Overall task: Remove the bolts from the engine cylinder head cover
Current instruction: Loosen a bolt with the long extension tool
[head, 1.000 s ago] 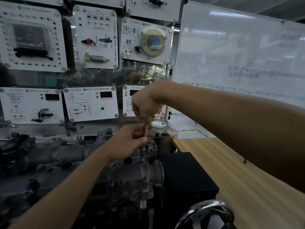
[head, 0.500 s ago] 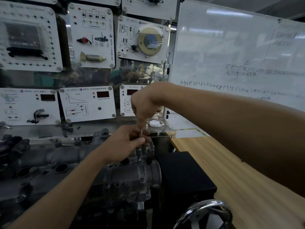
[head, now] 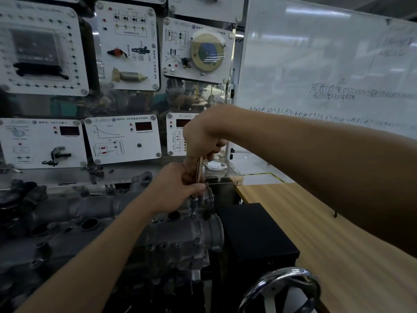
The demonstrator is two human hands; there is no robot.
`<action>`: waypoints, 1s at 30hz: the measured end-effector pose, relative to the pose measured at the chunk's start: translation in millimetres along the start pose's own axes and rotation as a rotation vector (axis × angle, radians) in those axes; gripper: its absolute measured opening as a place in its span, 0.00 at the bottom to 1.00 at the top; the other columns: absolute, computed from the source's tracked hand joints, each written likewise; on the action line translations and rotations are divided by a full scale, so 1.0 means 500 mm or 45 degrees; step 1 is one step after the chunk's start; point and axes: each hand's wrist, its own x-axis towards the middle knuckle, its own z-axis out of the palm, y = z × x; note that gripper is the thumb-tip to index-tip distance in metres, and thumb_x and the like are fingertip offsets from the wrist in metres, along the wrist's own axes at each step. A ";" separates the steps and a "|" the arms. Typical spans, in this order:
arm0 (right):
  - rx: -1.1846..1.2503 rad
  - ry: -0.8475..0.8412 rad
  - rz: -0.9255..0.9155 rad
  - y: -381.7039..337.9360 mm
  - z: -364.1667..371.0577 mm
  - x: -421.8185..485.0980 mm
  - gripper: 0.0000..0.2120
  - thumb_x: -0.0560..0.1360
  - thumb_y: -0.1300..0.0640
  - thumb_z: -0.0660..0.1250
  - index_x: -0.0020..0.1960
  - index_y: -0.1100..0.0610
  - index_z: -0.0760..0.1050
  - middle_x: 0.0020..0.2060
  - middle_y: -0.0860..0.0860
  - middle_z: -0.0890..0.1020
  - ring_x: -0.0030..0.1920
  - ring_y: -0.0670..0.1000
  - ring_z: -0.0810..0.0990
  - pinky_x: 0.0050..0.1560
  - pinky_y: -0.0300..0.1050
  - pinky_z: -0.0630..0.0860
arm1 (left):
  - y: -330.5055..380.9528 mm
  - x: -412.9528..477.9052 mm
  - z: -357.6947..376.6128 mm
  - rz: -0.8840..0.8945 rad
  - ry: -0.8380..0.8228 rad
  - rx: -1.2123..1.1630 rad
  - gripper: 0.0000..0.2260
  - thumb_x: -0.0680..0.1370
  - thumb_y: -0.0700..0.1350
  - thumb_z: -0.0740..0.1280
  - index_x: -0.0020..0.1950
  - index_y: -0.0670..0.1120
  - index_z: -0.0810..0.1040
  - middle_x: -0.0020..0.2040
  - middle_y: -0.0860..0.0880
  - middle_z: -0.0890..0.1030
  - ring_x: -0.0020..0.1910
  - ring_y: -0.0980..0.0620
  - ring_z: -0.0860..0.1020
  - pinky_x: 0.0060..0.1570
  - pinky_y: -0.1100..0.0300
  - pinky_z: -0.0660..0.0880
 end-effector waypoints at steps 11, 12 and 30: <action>-0.034 -0.027 0.010 -0.015 -0.009 -0.004 0.18 0.75 0.42 0.70 0.43 0.58 0.79 0.30 0.51 0.74 0.22 0.47 0.65 0.23 0.38 0.65 | -0.002 -0.008 0.005 -0.018 0.030 0.011 0.03 0.76 0.46 0.73 0.43 0.52 0.80 0.37 0.56 0.85 0.38 0.62 0.83 0.42 0.61 0.79; 0.007 -0.050 0.028 -0.016 -0.011 -0.002 0.18 0.76 0.41 0.68 0.42 0.57 0.79 0.28 0.50 0.74 0.21 0.47 0.64 0.23 0.39 0.64 | 0.003 -0.006 0.012 -0.018 0.170 0.150 0.09 0.73 0.52 0.75 0.38 0.51 0.79 0.32 0.54 0.83 0.32 0.61 0.81 0.36 0.62 0.77; -0.255 0.115 -0.072 -0.020 0.002 -0.011 0.16 0.72 0.50 0.75 0.53 0.59 0.81 0.47 0.53 0.83 0.47 0.53 0.83 0.42 0.43 0.77 | 0.001 -0.024 0.001 -0.057 -0.175 -0.146 0.16 0.78 0.43 0.70 0.57 0.61 0.71 0.58 0.59 0.80 0.56 0.62 0.79 0.57 0.58 0.78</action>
